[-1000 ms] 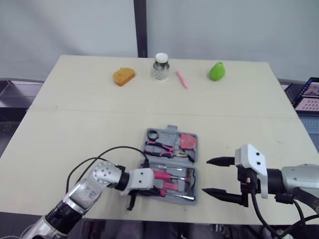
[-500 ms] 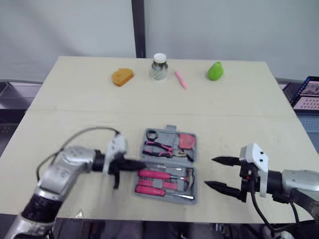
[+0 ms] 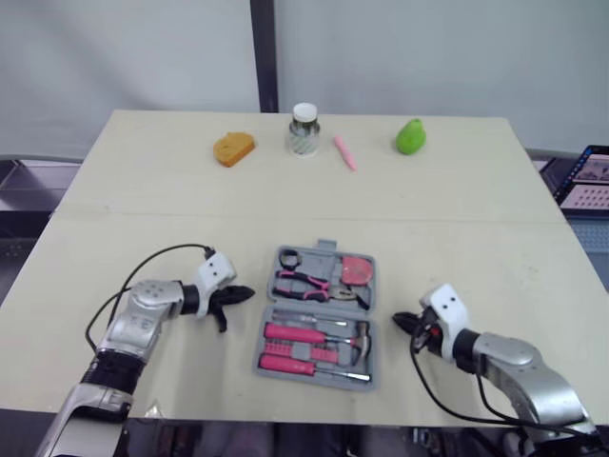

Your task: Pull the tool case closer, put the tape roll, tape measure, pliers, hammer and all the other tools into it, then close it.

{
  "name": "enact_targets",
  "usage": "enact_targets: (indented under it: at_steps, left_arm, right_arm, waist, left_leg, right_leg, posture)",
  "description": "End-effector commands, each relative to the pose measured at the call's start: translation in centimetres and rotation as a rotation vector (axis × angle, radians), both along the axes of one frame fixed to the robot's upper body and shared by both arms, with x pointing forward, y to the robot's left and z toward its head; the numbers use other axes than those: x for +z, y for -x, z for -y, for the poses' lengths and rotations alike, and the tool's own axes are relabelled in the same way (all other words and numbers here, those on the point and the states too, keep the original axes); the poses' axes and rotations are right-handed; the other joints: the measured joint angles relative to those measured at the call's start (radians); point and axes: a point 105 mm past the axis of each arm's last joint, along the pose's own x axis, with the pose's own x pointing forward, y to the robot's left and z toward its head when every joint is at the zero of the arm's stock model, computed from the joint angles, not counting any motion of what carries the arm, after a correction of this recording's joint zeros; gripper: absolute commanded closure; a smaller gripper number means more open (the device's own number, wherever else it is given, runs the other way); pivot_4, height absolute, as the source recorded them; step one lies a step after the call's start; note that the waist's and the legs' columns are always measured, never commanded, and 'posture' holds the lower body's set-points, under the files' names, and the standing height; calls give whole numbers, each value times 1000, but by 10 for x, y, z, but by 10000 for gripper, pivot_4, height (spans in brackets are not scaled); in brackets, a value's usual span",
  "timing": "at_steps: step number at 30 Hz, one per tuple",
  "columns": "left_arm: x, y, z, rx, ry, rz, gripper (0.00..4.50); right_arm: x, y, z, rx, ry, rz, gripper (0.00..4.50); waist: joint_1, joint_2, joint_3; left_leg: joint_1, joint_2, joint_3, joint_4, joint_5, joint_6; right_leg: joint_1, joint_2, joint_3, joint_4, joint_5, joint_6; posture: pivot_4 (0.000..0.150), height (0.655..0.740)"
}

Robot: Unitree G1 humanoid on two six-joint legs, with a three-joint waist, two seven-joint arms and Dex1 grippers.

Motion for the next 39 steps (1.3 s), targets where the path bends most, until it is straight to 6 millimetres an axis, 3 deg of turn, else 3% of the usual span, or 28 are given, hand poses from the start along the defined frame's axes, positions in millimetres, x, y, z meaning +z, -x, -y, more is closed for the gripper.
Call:
enact_targets:
  at_steps: [1, 6, 15, 18, 24, 39]
  left_arm:
    - [-23, 11, 26, -65, -8, -64, 45000]
    - [-21, 25, 43, -135, 26, -104, 45000]
    - [-17, 50, 43, -213, -2, -187, 45000]
    - [-17, 65, 39, -242, -27, -235, 45000]
    - [-19, 76, 24, -217, -79, -258, 45000]
    - [-20, 86, 11, -180, -108, -278, 45000]
  right_arm:
    - [4, -4, -11, 42, -5, 24, 44750]
    - [6, -7, -18, 51, -12, 34, 44750]
    - [14, -2, -36, 134, -42, 18, 44750]
    - [16, 7, -46, 200, -52, -9, 44750]
    - [14, 22, -54, 261, -59, -55, 44750]
    - [14, 39, -59, 295, -65, -95, 44750]
  waist:
    - [1, 3, -2]
    - [0, 5, -4]
    - [-22, 5, -4]
    - [-32, 5, -4]
    - [-38, 5, -4]
    - [-40, 5, -4]
  left_leg:
    - [0, 0, 0, 0, 0, 0]
    - [0, 0, 0, 0, 0, 0]
    - [0, 0, 0, -2, 0, 0]
    - [0, 0, 0, -3, 0, 0]
    - [2, 0, 0, -7, 0, 0]
    - [3, 0, 1, -10, 0, 0]
  right_leg:
    - [0, 0, 0, 1, 0, 0]
    - [0, 0, 0, 1, 0, 0]
    - [-1, 0, 0, 0, 0, 0]
    - [-1, 0, 0, 0, 0, 0]
    - [-2, 0, 0, -1, 0, 0]
    - [-2, 0, 0, -2, 0, 0]
  posture:
    - [1500, 7400]
    - [1500, 7400]
    - [1500, 7400]
    - [1500, 7400]
    - [1500, 7400]
    - [1500, 7400]
